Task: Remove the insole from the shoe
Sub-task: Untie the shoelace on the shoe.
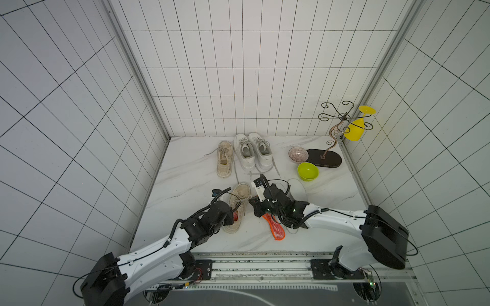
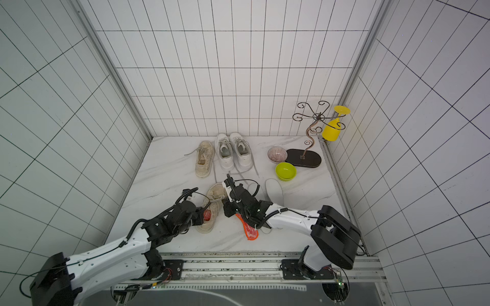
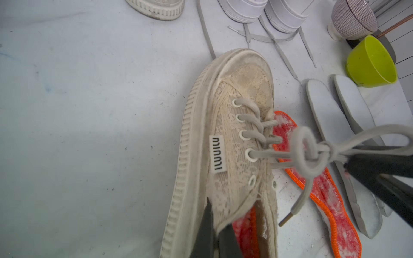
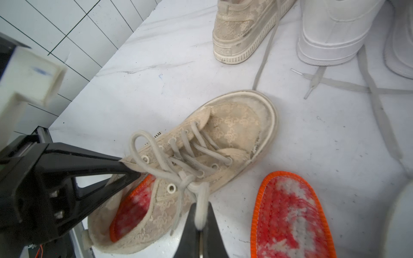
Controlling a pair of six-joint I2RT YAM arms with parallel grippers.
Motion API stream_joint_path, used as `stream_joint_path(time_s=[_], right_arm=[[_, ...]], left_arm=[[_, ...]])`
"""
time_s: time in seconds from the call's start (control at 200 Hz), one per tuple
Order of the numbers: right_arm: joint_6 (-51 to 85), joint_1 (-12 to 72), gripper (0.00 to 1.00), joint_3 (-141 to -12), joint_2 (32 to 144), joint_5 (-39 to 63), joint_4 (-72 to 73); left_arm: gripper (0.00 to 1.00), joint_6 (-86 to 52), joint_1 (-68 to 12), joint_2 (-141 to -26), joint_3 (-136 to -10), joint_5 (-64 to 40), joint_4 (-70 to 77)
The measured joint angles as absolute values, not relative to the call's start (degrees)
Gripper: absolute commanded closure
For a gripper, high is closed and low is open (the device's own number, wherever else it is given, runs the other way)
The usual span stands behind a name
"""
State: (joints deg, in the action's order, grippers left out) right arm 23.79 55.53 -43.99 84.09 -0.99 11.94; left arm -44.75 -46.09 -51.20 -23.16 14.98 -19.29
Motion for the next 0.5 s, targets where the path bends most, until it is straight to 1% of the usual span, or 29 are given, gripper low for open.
stream_joint_path(time_s=[0.265, 0.505], right_arm=[[24.0, 51.2, 0.96, -41.6, 79.2, -2.7, 10.3], [23.9, 48.7, 0.97, -41.3, 77.3, -4.6, 8.7]], left_arm=[[1.0, -45.5, -46.1, -48.5, -21.7, 17.5, -19.3], [1.0, -45.6, -46.1, -48.1, -21.5, 19.0, -20.3]])
